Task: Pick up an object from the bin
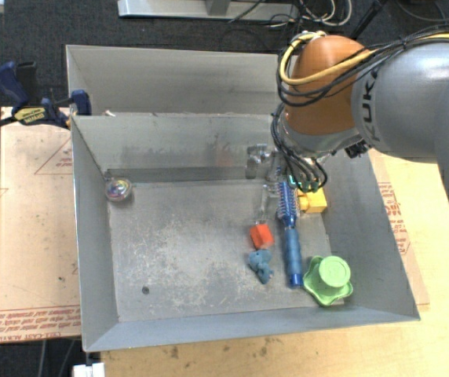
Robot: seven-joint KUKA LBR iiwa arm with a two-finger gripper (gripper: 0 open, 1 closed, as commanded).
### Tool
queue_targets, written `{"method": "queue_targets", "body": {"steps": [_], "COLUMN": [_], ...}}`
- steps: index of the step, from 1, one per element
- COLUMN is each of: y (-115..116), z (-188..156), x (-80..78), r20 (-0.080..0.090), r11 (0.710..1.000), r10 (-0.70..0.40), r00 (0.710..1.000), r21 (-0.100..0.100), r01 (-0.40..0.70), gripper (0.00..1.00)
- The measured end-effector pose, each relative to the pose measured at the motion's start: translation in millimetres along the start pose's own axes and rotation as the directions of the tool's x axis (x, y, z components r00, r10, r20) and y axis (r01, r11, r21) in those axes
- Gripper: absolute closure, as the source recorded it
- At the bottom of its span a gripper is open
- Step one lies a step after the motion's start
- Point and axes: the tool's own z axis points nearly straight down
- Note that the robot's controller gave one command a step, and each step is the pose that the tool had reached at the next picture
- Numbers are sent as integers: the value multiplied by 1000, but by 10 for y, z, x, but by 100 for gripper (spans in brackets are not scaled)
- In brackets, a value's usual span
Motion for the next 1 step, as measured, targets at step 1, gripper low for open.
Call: {"method": "queue_targets", "body": {"steps": [1], "y": [-782], "z": [794], "x": [123], "r20": [-5], "r11": [684], "r10": [-729], "r00": [684], "r21": [-5], "r01": [729], "gripper": [0]}}
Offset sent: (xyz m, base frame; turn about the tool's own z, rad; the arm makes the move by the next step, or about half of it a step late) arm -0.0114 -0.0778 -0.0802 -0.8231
